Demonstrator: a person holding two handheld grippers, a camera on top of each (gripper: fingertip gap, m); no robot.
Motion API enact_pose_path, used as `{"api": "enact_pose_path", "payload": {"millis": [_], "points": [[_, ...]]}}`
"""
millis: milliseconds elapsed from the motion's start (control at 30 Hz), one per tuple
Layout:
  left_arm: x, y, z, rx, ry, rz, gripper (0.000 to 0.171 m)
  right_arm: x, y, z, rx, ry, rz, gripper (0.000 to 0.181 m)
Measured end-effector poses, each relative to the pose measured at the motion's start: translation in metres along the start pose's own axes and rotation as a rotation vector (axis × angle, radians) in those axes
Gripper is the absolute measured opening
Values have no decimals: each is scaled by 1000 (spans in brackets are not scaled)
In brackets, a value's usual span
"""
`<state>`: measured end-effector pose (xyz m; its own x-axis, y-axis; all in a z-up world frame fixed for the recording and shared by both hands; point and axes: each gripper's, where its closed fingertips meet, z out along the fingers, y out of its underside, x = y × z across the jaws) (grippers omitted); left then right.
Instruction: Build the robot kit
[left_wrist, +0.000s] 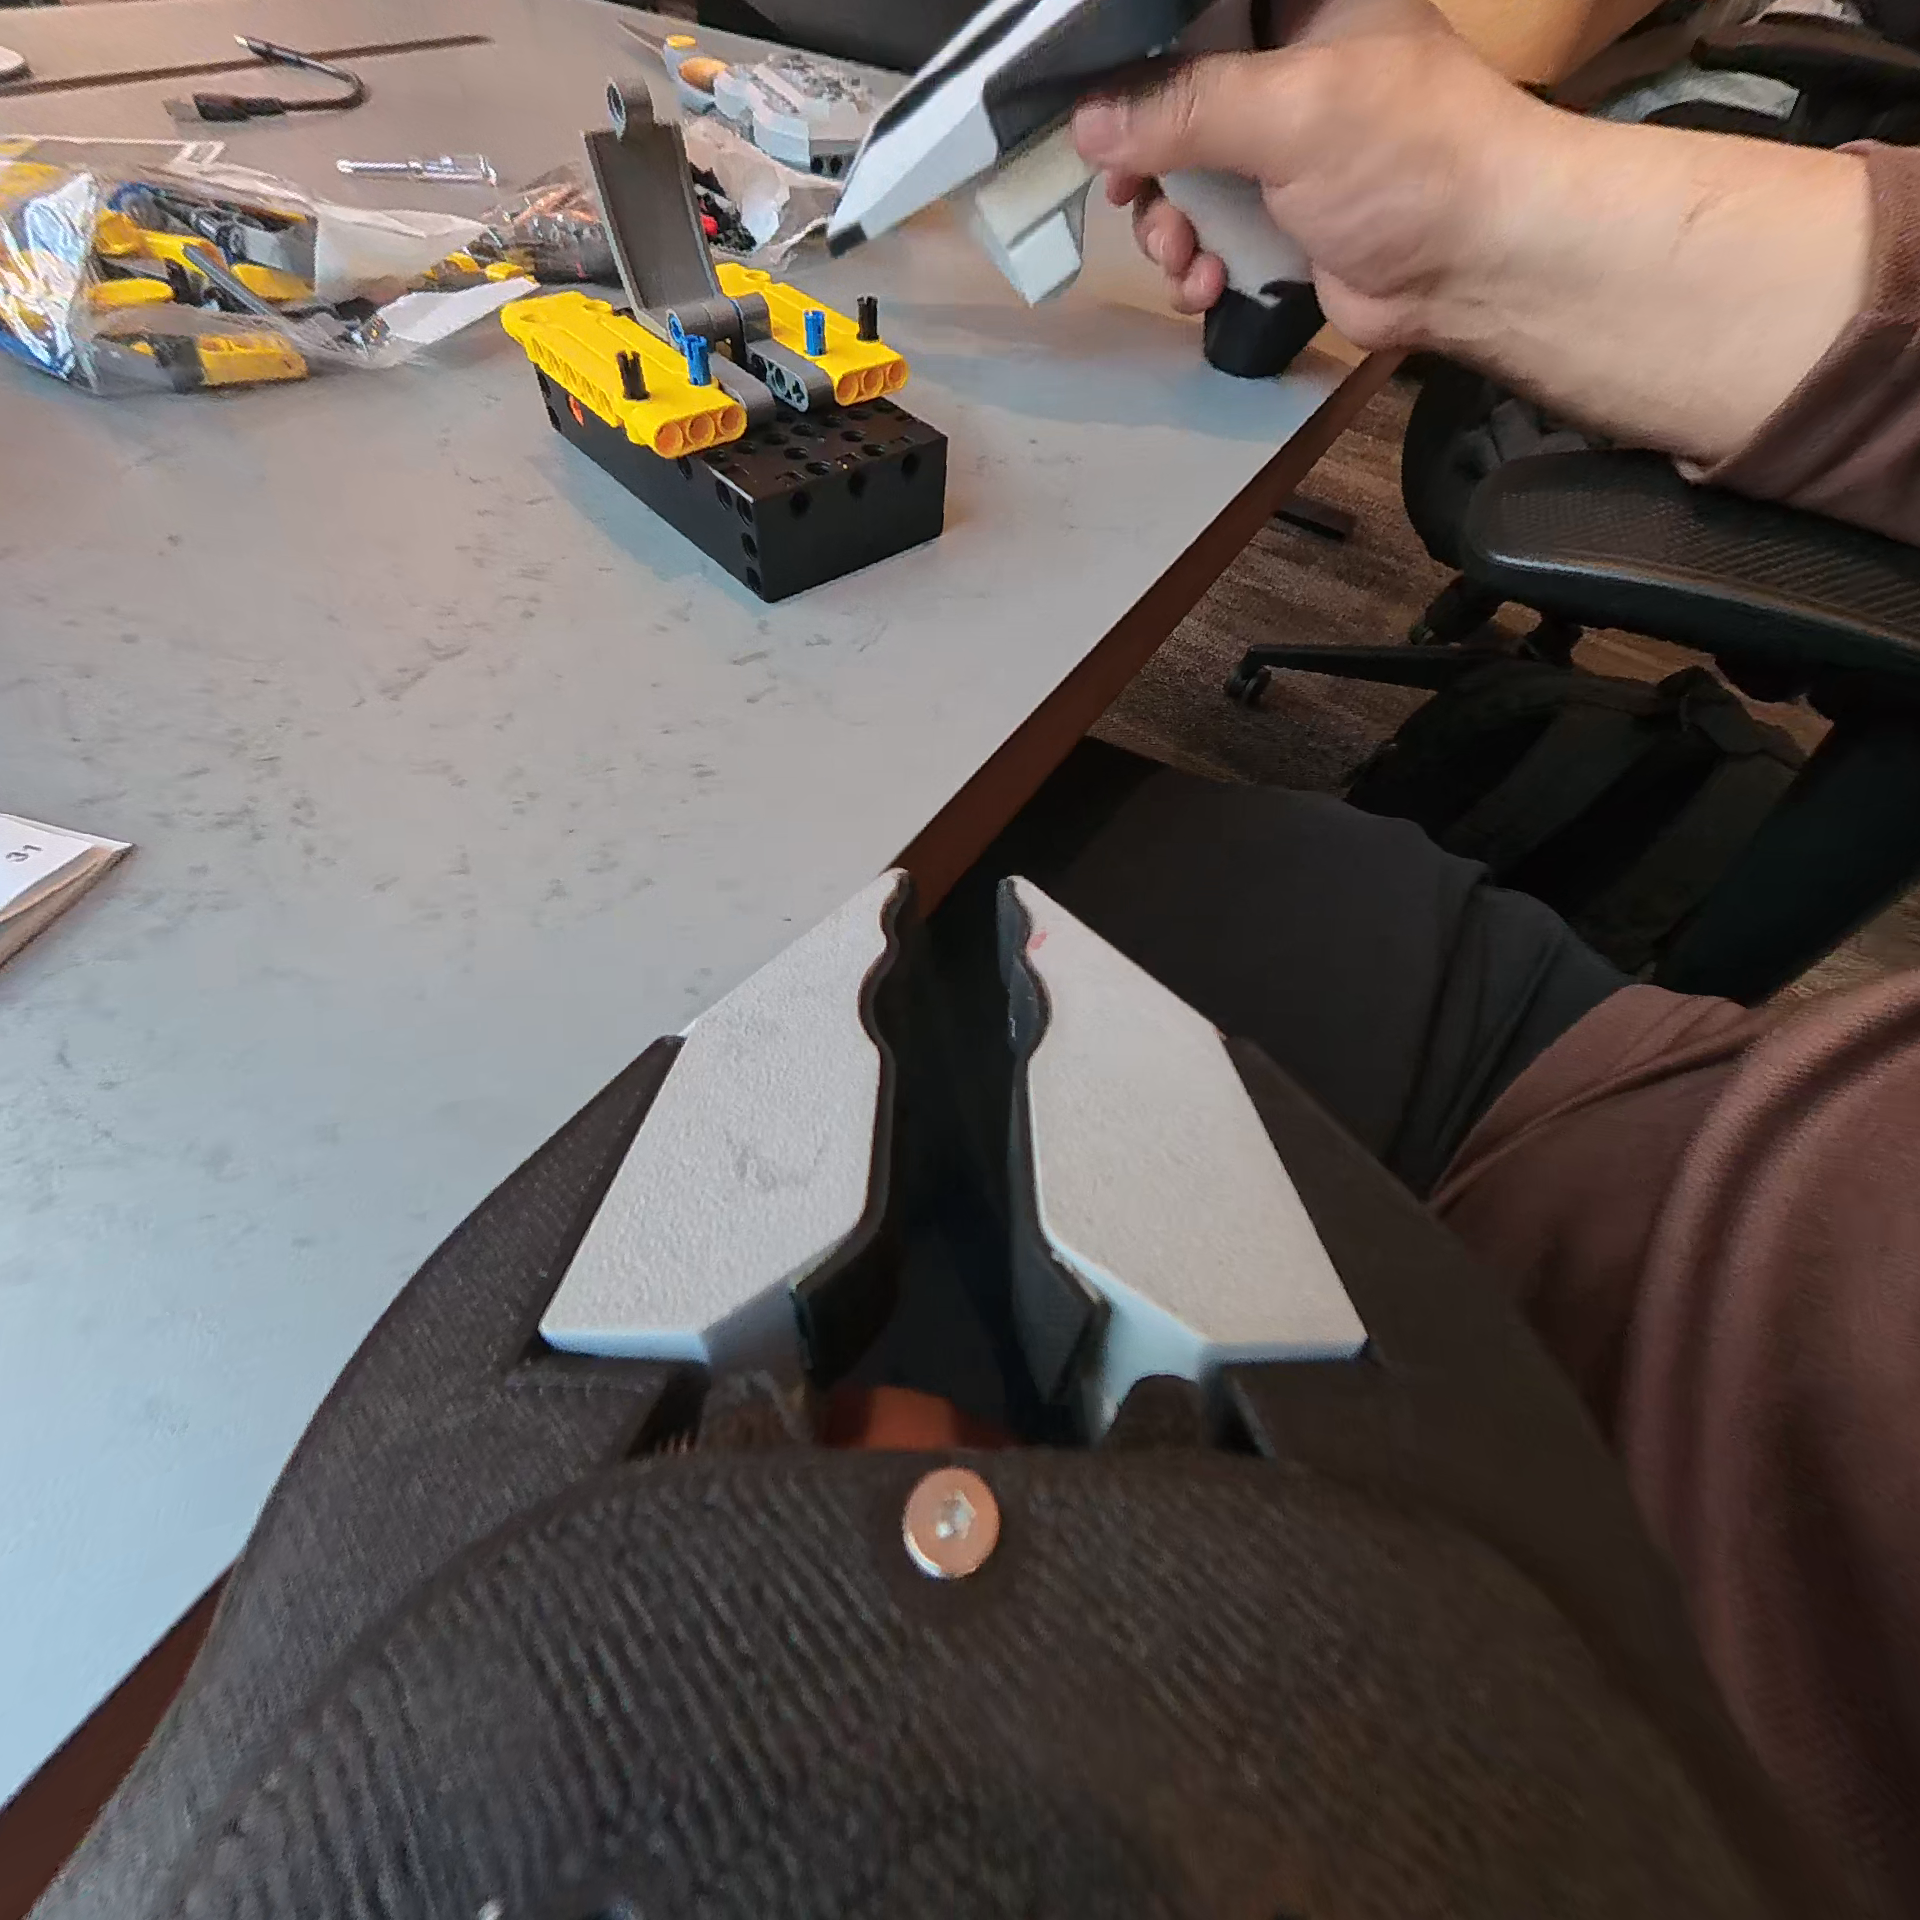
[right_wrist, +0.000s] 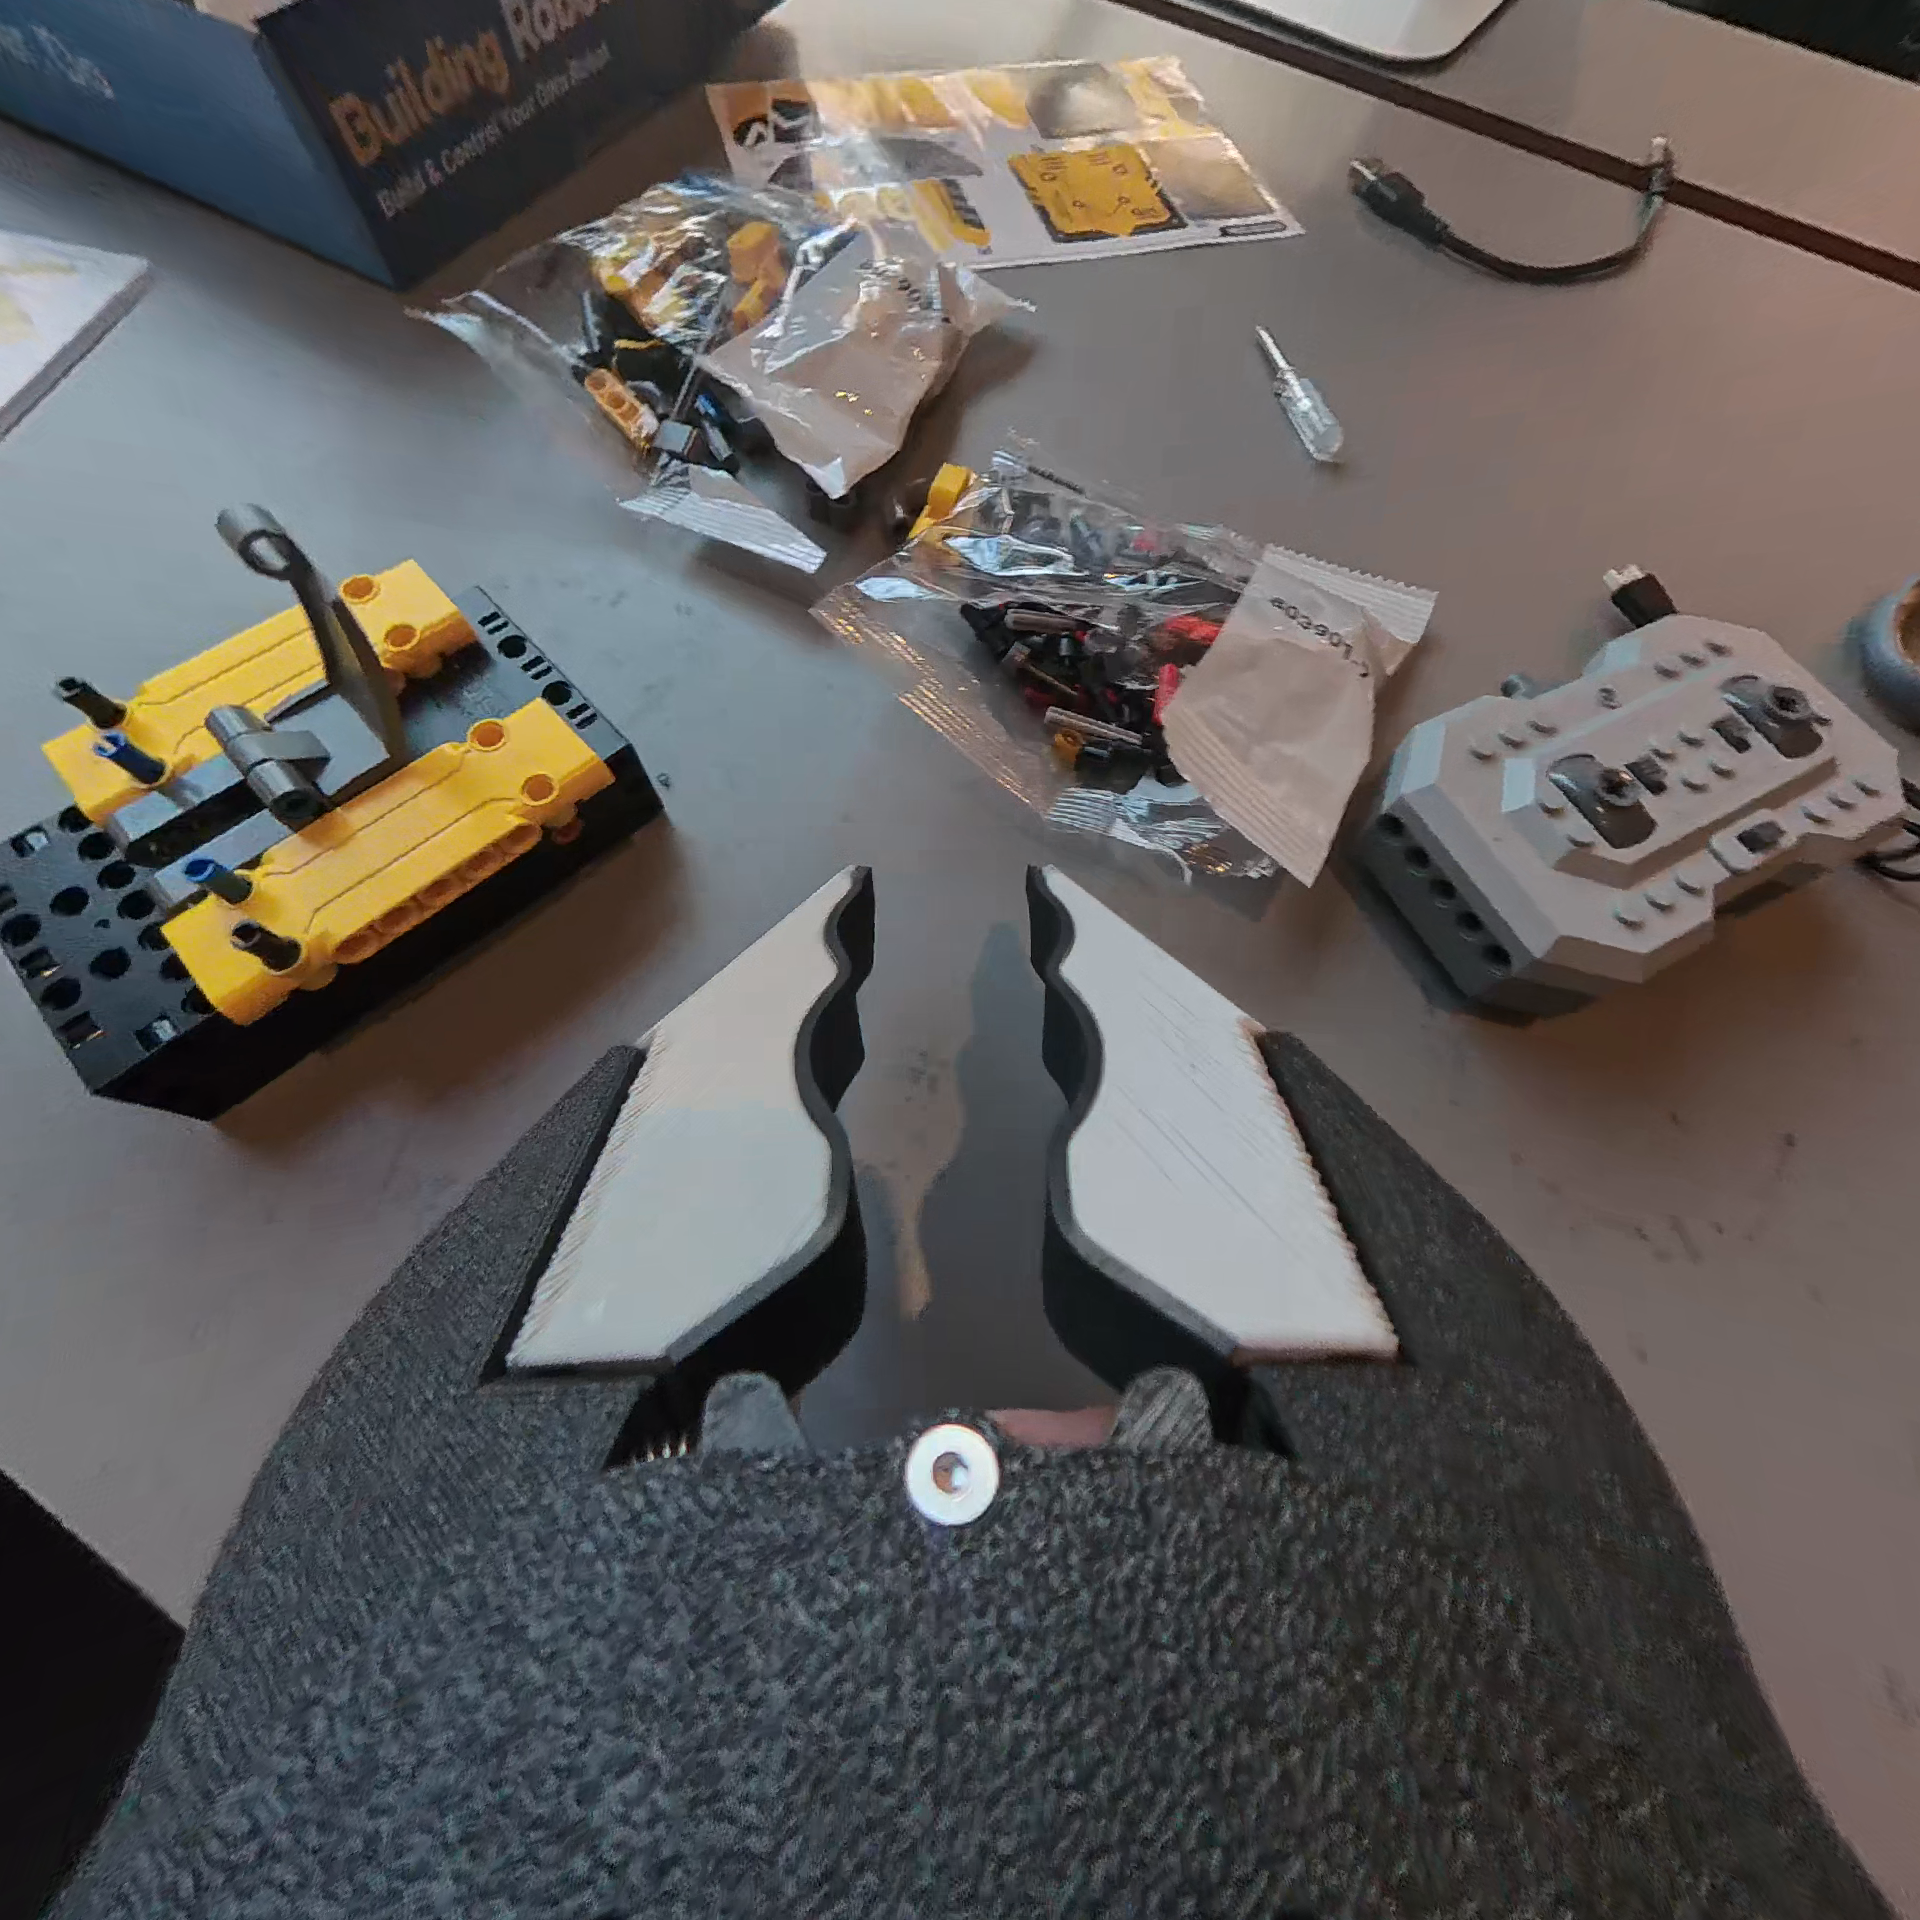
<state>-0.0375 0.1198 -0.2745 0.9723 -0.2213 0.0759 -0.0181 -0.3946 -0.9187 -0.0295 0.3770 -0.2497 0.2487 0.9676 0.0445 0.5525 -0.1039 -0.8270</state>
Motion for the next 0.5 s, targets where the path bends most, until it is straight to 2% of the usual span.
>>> {"api": "enact_pose_path", "payload": {"millis": [200, 300, 333, 400, 500], "points": [[-4, -9, -5, 48, -18, 7, 15, -35, -2, -3, 3, -272, -25, 29], [-8, -11, -8, 56, -31, 4, 15, -63, -1, -14, 19, -441, -79, 44], [-10, -11, -8, 58, -39, 4, 15, -73, 2, -17, 1, -493, -90, 48], [-12, -13, -10, 66, -51, 9, 15, -98, 15, -28, -68, -653, -107, 43], [-16, -15, -12, 71, -64, 6, 15, -117, 32, -28, -178, -687, -140, 39]]}}
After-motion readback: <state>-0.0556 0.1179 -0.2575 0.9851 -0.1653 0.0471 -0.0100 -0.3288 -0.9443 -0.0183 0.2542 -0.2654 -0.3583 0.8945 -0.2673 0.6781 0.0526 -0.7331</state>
